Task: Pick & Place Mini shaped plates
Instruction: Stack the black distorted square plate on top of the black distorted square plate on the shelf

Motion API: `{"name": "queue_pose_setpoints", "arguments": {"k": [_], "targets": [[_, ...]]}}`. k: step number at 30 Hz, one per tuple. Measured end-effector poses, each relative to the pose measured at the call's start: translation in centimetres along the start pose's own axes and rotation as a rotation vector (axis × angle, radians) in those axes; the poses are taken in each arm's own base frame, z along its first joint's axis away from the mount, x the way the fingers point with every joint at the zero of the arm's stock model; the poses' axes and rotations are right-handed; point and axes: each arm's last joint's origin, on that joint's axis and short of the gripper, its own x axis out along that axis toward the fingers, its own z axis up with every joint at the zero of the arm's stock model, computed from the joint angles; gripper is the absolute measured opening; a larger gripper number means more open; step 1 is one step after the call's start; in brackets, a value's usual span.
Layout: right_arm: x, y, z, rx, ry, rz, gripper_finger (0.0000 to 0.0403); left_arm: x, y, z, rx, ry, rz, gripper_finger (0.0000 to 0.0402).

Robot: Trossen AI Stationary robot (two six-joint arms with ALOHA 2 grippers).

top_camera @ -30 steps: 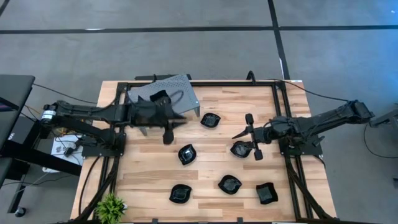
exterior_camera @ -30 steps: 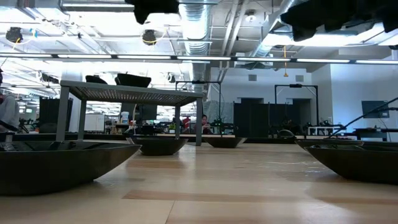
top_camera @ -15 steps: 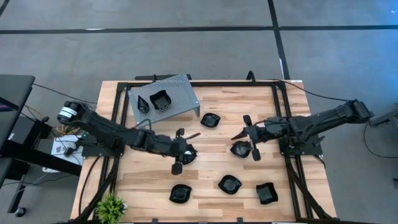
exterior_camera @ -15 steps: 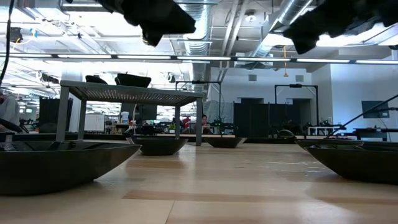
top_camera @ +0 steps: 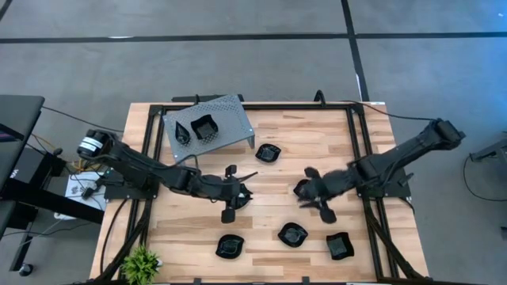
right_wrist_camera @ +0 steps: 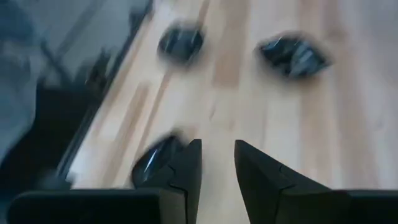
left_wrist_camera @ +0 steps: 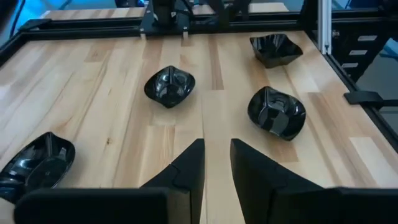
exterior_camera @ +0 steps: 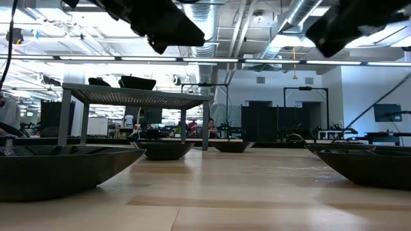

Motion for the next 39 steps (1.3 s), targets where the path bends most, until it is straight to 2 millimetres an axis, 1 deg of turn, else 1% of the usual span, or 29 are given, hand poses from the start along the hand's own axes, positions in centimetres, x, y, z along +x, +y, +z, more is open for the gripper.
{"name": "queue_pose_setpoints", "arguments": {"k": [2,5,7,10,14,19,25,29,31,35,39], "targets": [[0.0,1.3,1.0,0.005,0.084,0.015,0.0085,-0.1,0.0,0.1,0.003,-0.009,-0.001,0.0078],[-0.3,3.2,2.3,0.085,0.221,0.01,0.0079,-0.4,0.2,0.4,0.001,-0.021,0.001,0.0078],[-0.3,4.4,2.7,0.13,0.313,-0.007,0.0076,-0.6,0.2,0.6,-0.003,-0.032,0.001,0.0078],[0.0,6.1,2.3,0.232,0.461,-0.043,0.0077,-0.6,0.2,0.6,-0.002,-0.032,0.001,0.0078],[1.5,8.6,0.5,0.395,0.657,-0.047,0.0087,-0.6,0.3,0.6,-0.01,-0.032,0.004,0.0078],[3.7,11.3,-2.3,0.469,0.838,-0.078,0.0113,-0.6,0.3,0.7,-0.014,-0.035,0.003,0.0078],[5.7,13.3,-5.0,0.519,0.98,-0.123,0.015,-0.6,0.3,0.7,-0.024,-0.039,0.002,0.0078],[6.8,14.1,-6.7,0.494,1.053,-0.15,0.0168,-0.6,0.3,0.7,-0.023,-0.039,0.001,0.0078],[7.2,14.3,-7.2,0.496,1.077,-0.156,0.0172,-0.6,0.3,0.7,-0.024,-0.039,0.001,0.0078],[7.9,14.2,-7.8,0.497,1.102,-0.174,0.0171,-0.6,0.3,0.7,-0.066,-0.039,0.0,0.0078],[8.3,14.2,-8.2,0.468,1.106,-0.184,0.0162,-0.6,0.3,0.7,-0.068,-0.04,0.0,0.0078]]}}
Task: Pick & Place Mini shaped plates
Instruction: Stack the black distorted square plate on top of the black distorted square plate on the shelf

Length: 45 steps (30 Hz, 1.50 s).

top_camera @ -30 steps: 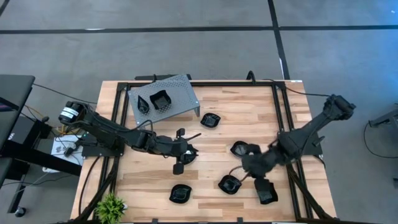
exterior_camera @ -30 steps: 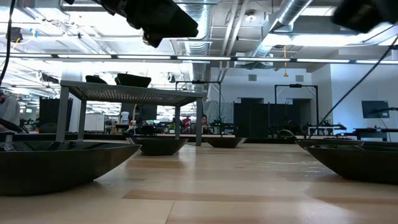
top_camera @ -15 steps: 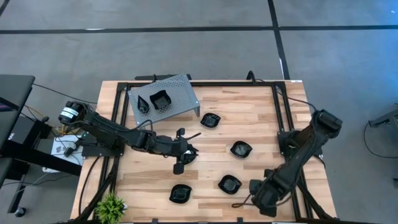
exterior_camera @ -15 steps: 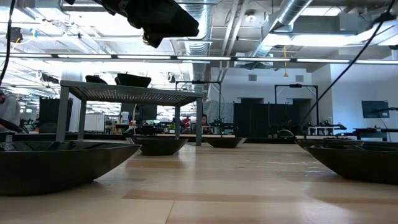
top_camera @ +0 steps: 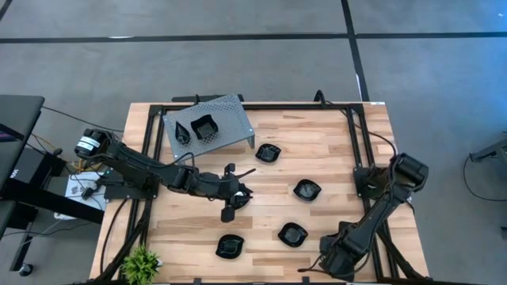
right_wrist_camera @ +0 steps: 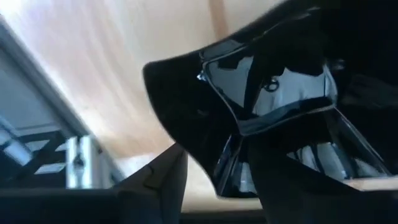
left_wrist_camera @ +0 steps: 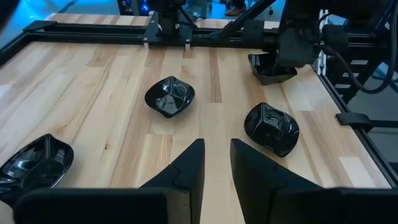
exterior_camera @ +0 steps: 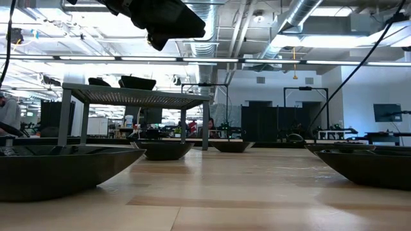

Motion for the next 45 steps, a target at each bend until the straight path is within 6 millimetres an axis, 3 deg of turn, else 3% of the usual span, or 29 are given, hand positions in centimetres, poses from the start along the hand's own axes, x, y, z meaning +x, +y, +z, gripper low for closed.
{"name": "queue_pose_setpoints", "arguments": {"k": [4,11,14,17,21,24,27,31,37,41,45], "targets": [[0.3,0.0,0.2,-0.042,-0.008,-0.011,0.0133,0.0,0.0,0.0,0.0,0.0,0.0,0.0078],[-0.5,-0.3,0.5,-0.097,0.002,0.011,0.0012,0.0,0.0,0.1,-0.002,-0.006,-0.001,0.0078],[-1.9,-0.1,0.6,-0.125,-0.002,0.025,0.0016,0.0,0.0,0.2,-0.005,-0.019,-0.008,0.0078],[-4.5,0.2,0.4,-0.197,-0.056,0.037,0.0006,0.0,-0.3,0.6,0.035,-0.054,-0.079,0.0078],[-8.2,0.1,0.5,-0.369,-0.277,0.022,0.0007,-0.2,-1.3,1.3,0.207,-0.16,-0.242,0.0078],[-10.4,-0.5,0.9,-0.476,-0.442,0.012,0.0004,-0.6,-2.3,1.8,0.328,-0.24,-0.27,0.0079],[-11.9,-1.1,2.2,-0.526,-0.549,0.025,0.0004,-0.6,-2.7,2.1,0.344,-0.292,-0.278,0.0089],[-12.9,-1.6,4.9,-0.606,-0.631,0.081,0.0002,0.8,-3.1,1.3,0.339,-0.306,-0.295,0.0119],[-12.5,-3.2,8.5,-0.719,-0.624,0.033,0.0002,3.6,-3.8,-0.1,0.287,-0.275,-0.328,0.0167],[-13.0,-4.5,9.9,-0.776,-0.649,-0.006,0.0003,5.2,-4.2,-1.4,0.272,-0.219,-0.368,0.017],[-13.8,-5.7,10.9,-0.846,-0.674,-0.011,0.0002,6.3,-3.4,-2.2,0.218,-0.175,-0.348,0.0158]]}}
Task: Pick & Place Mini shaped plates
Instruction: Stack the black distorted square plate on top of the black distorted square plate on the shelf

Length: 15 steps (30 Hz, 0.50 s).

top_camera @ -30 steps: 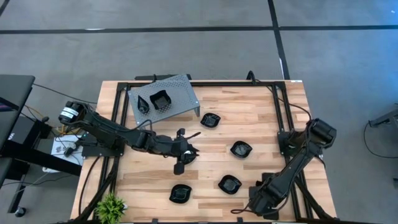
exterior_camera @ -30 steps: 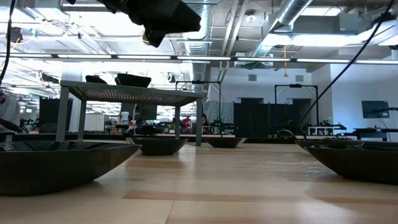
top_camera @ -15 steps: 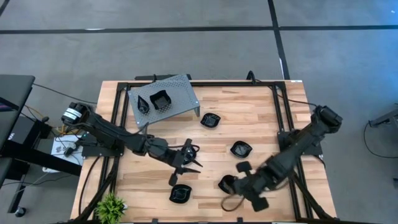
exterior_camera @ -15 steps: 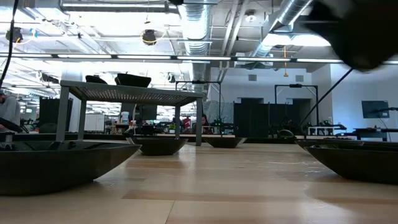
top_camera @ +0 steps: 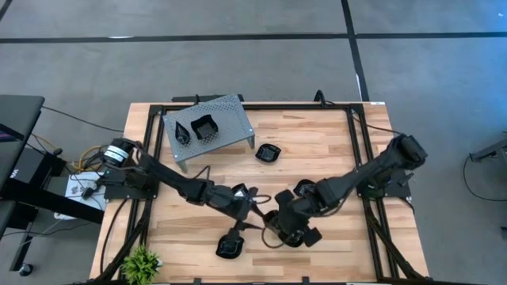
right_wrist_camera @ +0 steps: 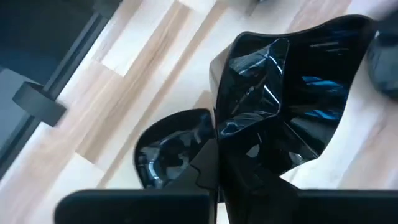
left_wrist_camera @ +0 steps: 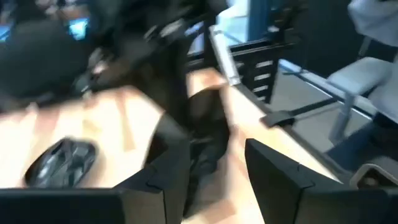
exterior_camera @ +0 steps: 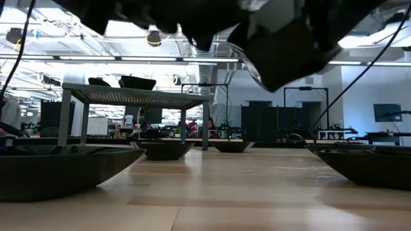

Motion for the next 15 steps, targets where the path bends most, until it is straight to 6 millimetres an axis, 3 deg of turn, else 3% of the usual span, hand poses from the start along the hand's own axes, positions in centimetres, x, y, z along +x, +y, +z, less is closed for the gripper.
{"name": "queue_pose_setpoints", "arguments": {"k": [7,15], "targets": [[-0.3,-2.2,-0.3,-0.045,0.003,-0.01,0.0001,0.0,2.0,-0.6,-0.085,0.013,0.041,0.0135],[-0.5,-3.9,-0.7,-0.027,0.003,-0.035,0.0006,0.0,1.9,-0.8,-0.09,0.028,-0.012,0.0081]]}}
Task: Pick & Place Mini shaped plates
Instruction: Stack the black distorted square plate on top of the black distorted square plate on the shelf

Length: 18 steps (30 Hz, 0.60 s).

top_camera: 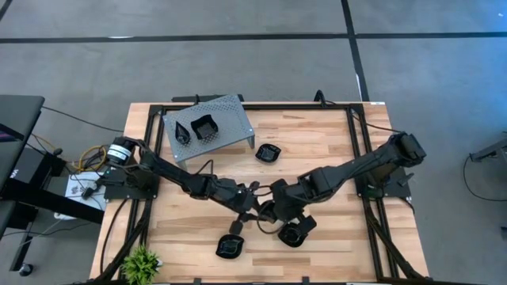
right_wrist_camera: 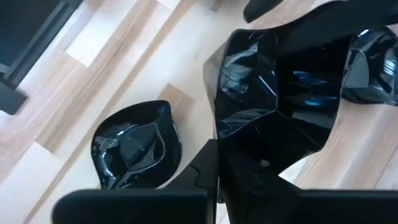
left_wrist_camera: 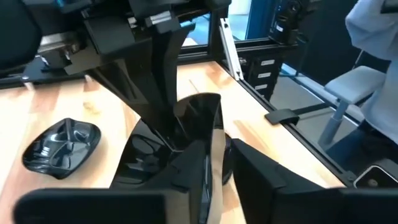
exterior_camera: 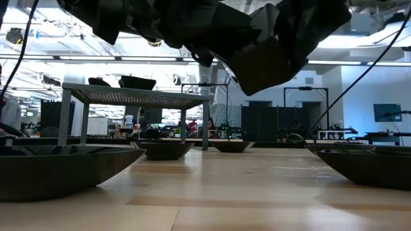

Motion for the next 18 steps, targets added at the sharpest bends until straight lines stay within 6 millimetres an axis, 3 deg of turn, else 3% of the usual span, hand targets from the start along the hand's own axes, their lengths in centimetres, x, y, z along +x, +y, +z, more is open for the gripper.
{"name": "queue_pose_setpoints", "arguments": {"k": [8,18], "targets": [[-0.06,-0.5,-0.05,0.041,-0.007,-0.009,0.001,-0.06,0.48,-0.02,-0.002,0.0,0.007,0.0012],[-0.09,-0.57,-0.02,0.051,-0.017,0.013,0.0079,-0.1,0.66,-0.13,-0.008,0.009,-0.018,0.0008]]}}
